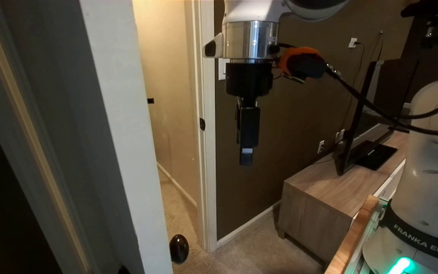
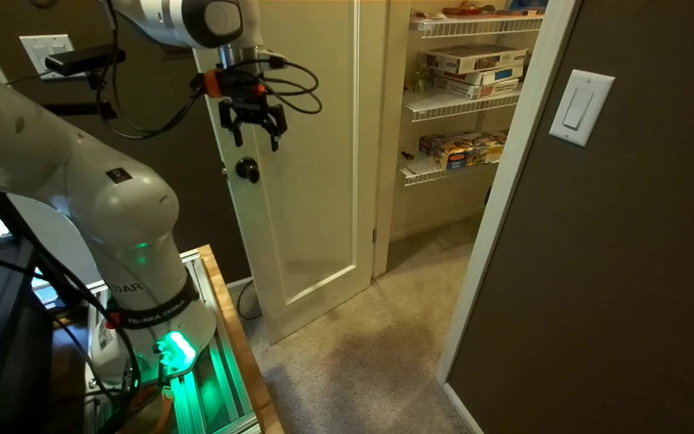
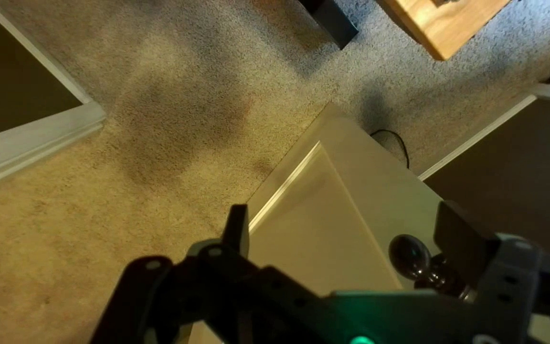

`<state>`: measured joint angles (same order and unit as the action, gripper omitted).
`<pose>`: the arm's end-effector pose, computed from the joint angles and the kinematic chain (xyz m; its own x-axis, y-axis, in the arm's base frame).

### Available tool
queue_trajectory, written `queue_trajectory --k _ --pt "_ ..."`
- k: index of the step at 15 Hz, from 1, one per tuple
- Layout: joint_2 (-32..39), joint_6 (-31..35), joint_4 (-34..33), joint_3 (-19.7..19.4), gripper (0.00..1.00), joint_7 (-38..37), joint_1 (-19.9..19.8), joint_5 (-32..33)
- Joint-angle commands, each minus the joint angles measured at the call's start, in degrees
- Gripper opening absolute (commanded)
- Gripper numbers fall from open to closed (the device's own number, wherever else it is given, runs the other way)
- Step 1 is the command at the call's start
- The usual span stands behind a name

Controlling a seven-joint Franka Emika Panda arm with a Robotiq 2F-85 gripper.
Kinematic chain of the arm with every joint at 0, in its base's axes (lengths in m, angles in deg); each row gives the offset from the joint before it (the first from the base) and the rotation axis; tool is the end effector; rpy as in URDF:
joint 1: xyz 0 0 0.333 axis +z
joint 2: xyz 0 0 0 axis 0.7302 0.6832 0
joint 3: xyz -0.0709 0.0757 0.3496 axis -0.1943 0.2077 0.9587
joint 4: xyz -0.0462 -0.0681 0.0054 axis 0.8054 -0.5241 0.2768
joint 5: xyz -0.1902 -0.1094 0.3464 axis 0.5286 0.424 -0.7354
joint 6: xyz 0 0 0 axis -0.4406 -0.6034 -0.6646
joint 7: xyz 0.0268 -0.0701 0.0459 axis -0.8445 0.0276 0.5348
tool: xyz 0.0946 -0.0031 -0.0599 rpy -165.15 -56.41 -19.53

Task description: Close the door

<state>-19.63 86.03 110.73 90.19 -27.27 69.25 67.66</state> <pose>0.2682 0.2047 0.4410 0.7238 0.6897 0.0208 0.6898 -0.7240 -0.0012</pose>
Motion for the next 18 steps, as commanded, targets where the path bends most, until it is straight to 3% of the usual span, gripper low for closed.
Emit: queue_trajectory --k 1,4,10,14,18 --pt "0.0 -0.2 -0.1 -0.8 1.0 -0.2 0.7 0.5" --pt "2.8 2.3 0.2 -0.2 1.0 7.5 5.8 -0.6" --pt "11.1 14.4 1.2 0.8 1.0 17.6 13.2 1.0" --pt "18.9 20.5 -1.0 0.4 1.0 25.1 15.4 2.7" --pt "25.2 25.9 -2.4 1.9 1.0 27.5 13.8 5.3"
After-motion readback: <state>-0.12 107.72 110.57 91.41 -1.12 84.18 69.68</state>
